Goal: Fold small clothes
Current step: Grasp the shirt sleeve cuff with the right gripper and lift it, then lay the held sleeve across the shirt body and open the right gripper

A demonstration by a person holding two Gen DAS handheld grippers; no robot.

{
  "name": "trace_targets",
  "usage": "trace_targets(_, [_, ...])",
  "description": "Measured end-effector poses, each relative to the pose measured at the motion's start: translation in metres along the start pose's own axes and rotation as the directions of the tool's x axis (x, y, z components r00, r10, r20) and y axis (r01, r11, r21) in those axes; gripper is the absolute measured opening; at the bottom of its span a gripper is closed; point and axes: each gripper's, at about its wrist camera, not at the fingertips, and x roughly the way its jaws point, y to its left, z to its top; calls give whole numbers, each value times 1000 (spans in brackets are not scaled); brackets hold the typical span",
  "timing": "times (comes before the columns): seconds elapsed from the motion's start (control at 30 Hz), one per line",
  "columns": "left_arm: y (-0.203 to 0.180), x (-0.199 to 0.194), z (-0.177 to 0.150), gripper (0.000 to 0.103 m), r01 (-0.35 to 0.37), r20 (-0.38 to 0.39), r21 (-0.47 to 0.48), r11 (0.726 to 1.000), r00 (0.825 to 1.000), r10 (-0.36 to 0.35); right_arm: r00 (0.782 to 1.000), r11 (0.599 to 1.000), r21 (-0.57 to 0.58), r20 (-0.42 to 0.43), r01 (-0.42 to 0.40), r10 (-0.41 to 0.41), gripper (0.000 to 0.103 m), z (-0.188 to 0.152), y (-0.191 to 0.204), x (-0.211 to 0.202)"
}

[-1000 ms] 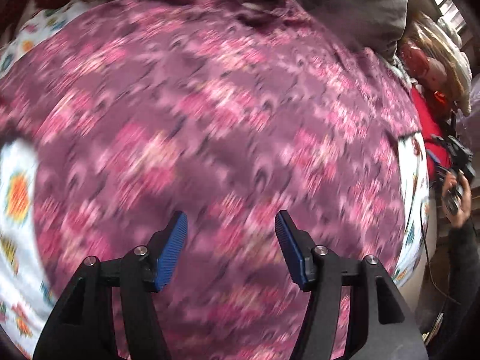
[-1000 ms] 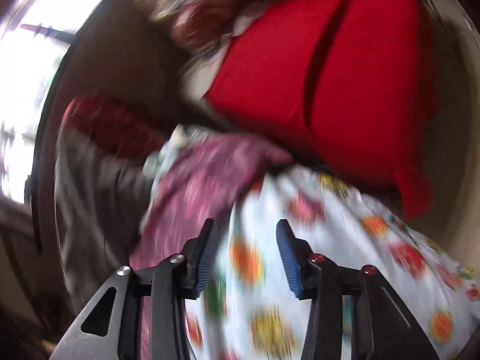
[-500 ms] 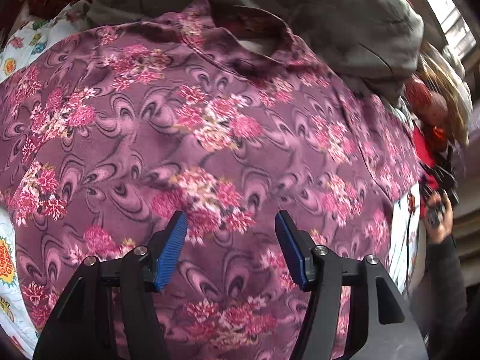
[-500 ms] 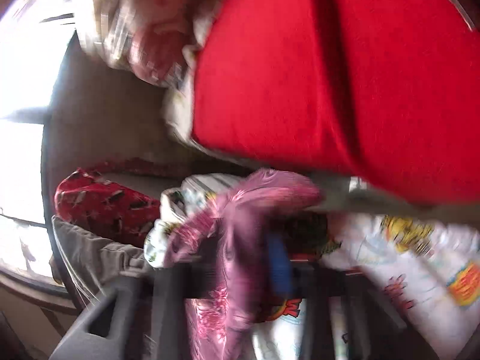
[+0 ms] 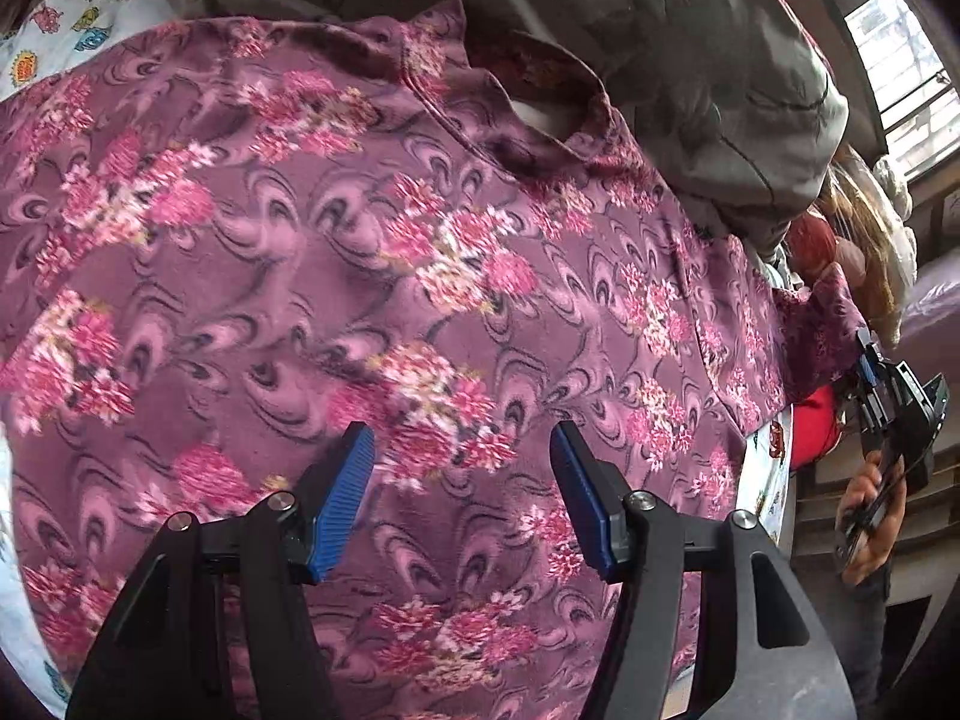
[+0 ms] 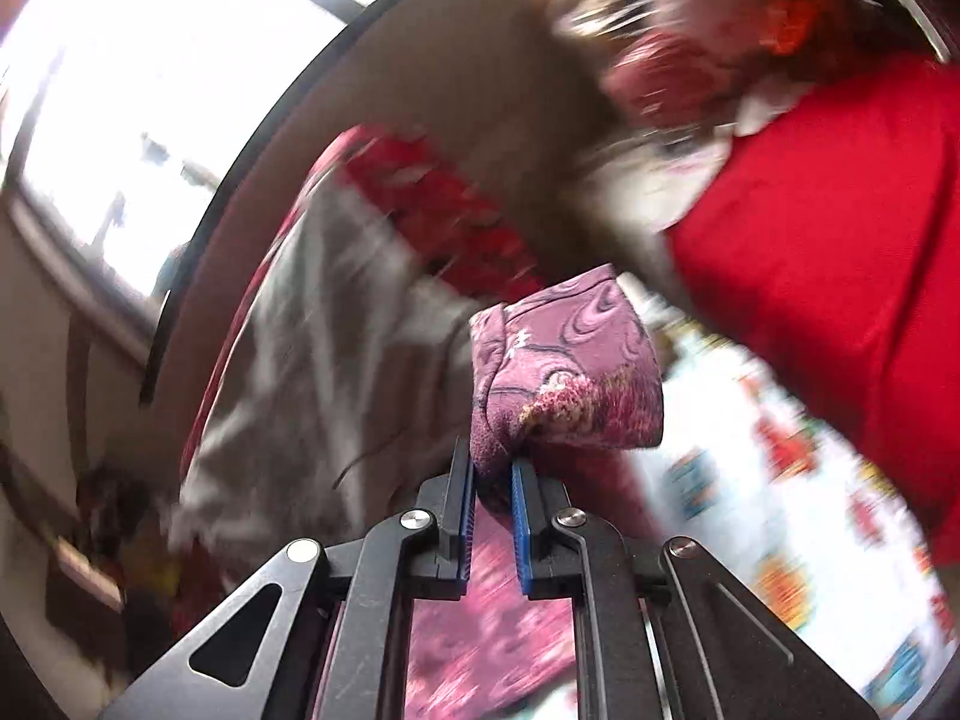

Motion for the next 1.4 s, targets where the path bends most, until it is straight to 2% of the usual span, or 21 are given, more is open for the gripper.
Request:
trace_targets(0.13, [9, -8, 3, 60, 6, 10, -2, 1000, 1000, -6, 996, 996, -86, -88, -31, 23, 10, -33, 46, 27])
trace_targets(0.27, [21, -11, 9, 60, 17, 10, -13, 1000, 1000, -17, 981, 986, -153, -188, -73, 43, 10, -73, 89, 57])
trace_targets(0.4, [35, -18, 12, 60, 39, 18, -34, 999, 999, -38, 959, 964, -234, -276, -126, 59, 10, -114, 134, 83])
trace_targets(0.6, [54, -27, 11, 60, 65, 31, -46, 997, 998, -63, 926, 919, -351, -376, -180, 38, 10, -172, 187, 110])
trace_targets(0.67, [58, -29, 11, 60, 66, 34, -43, 997, 997, -64, 907, 910, -357, -418, -212, 47, 11, -193, 200, 121])
trace_targets(0.8, [72, -35, 10, 60, 76, 39, -61, 995, 997, -73, 866, 894, -372, -498, -251, 36, 22, -235, 220, 142])
trace_targets(0.93, [79, -40, 7, 60, 91, 43, -70, 993, 995, -88, 796, 889, -355, -605, -290, 19, 28, -270, 220, 149])
trace_targets(1.03, [69, -38, 4, 60, 97, 37, -44, 994, 995, -96, 801, 880, -369, -599, -299, 21, 28, -271, 211, 131])
trace_targets(1.1, [56, -34, 3, 61, 106, 30, -18, 994, 994, -106, 811, 897, -342, -585, -282, 32, 29, -260, 197, 115])
trace_targets(1.23, [35, -11, 9, 67, 67, 5, -8, 998, 998, -67, 850, 929, -300, -527, -218, 29, 29, -232, 159, 79])
trace_targets(1.33, [25, -6, 21, 65, 22, 54, -41, 999, 998, -19, 886, 951, -264, -463, -161, 22, 30, -206, 127, 52])
trace_targets(1.37, [23, -8, 24, 58, 14, 82, -54, 998, 997, -10, 895, 958, -248, -445, -147, 22, 30, -199, 119, 45])
trace_targets(1.4, [22, -10, 28, 22, 13, 101, -64, 998, 995, -6, 904, 963, -232, -427, -133, 22, 31, -193, 112, 40])
